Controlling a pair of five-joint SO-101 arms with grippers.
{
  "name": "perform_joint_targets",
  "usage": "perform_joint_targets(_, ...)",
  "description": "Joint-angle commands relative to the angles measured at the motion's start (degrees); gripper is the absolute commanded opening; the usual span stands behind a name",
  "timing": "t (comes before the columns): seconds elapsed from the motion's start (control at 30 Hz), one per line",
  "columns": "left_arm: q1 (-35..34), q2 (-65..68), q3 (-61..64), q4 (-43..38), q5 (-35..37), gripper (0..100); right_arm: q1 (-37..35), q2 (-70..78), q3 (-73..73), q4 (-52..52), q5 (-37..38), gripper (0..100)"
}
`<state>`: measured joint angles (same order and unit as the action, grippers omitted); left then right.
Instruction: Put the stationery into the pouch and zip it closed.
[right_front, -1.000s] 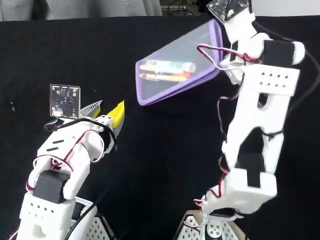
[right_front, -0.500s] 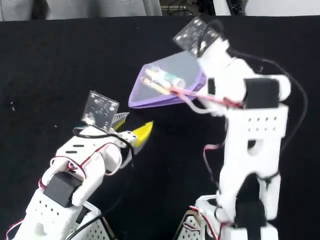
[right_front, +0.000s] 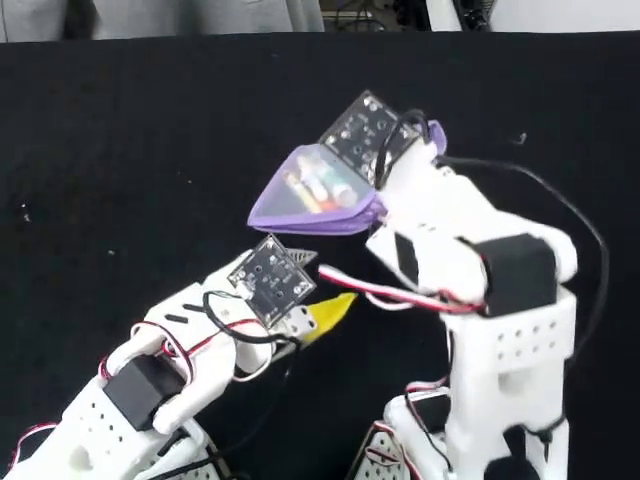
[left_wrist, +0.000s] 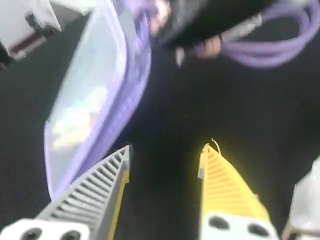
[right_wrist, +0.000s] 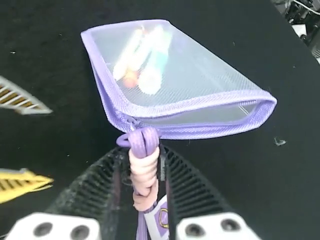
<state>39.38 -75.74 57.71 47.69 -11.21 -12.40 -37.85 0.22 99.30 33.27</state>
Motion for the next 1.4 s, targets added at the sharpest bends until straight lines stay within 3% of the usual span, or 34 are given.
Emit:
perform_joint_targets(0.0,-1.0,0.3,0.7,-6.1,-1.0,23,-2.3,-4.8,1.2,1.5,-0.8,1.1)
perform_joint_targets(0.27,-3.3,1.0,5.1,-14.6,-2.8,22,-2.5,-10.5,7.0,0.2,-0.8,1.1)
perform_joint_targets(0.57,-3.3,13.7,4.1,-22.0,-6.5,19,-2.6,-11.4,7.9,-0.1,-0.8,1.1)
perform_joint_targets(0.8,-3.5,18.4,1.1,-22.1,-6.5,18,-2.3,-11.5,8.0,-0.1,-0.8,1.1)
perform_joint_targets(0.97,-4.6,18.4,1.7,-22.0,-6.5,2,-2.2,-11.5,8.0,-1.0,-0.8,1.1)
perform_joint_targets(1.03,-5.2,18.4,1.9,-21.9,-6.5,4,-1.9,-11.4,8.0,-2.3,-0.8,1.1)
perform_joint_targets(1.37,-5.1,18.3,3.6,-18.1,-6.5,3,10.0,-11.0,12.6,-15.5,-0.7,1.1)
